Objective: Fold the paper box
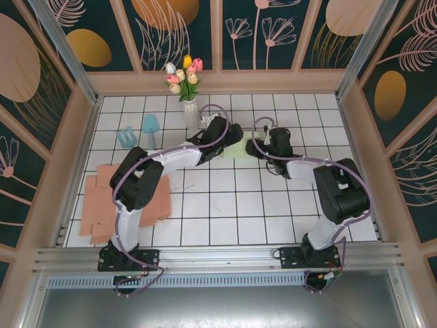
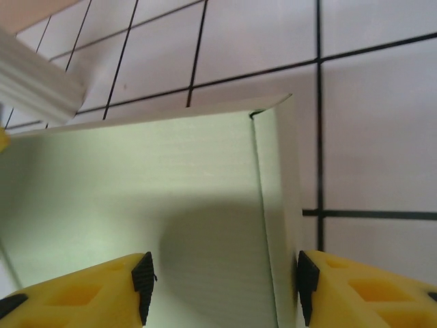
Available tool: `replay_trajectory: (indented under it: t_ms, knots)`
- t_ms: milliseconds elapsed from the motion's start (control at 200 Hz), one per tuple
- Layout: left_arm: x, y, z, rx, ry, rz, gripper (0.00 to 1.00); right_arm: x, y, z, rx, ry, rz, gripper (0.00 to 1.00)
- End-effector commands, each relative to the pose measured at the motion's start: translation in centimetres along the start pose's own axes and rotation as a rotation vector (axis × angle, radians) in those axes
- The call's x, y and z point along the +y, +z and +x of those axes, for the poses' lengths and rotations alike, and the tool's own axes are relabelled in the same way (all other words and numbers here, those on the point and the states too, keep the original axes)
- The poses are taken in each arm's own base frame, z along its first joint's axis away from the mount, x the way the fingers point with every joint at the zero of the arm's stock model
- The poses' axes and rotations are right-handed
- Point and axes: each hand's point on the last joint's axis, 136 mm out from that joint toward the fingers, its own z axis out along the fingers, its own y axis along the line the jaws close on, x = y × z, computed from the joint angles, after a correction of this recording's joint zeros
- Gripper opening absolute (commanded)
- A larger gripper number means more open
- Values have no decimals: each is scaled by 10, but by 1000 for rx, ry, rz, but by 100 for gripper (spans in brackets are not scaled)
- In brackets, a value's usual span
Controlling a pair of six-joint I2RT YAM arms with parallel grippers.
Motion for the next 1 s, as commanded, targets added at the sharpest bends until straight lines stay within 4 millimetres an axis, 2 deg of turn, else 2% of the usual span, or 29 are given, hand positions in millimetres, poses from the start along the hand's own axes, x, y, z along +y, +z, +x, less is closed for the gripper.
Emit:
replay_trajectory:
  t_ms: [0,160,275,435,646,721,826,906,996]
  knots:
    - [-10,24,14,77,16,40,85,10,4,-29,-67,6,-83,59]
    - [-17,48,21,112,-3,66,84,-13,7,-45,-83,12,-45,59]
    - [-19,58,25,125,-11,72,85,-31,7,-44,-75,45,-20,58]
    - [-24,63,30,151,-33,103,84,-49,-1,-42,-84,92,0,58]
    - [-19,61,35,163,-34,88,85,-66,-10,-43,-99,84,72,59]
    - [-14,53,30,146,-17,57,86,-66,-17,-47,-119,69,89,59]
    - [-3,34,10,93,20,-19,88,-59,-32,-54,-151,47,89,60]
    - [4,12,-7,59,31,-45,88,-50,-49,-58,-188,28,90,60]
    - [13,-23,-24,8,50,-78,88,-34,-68,-54,-211,-13,102,60]
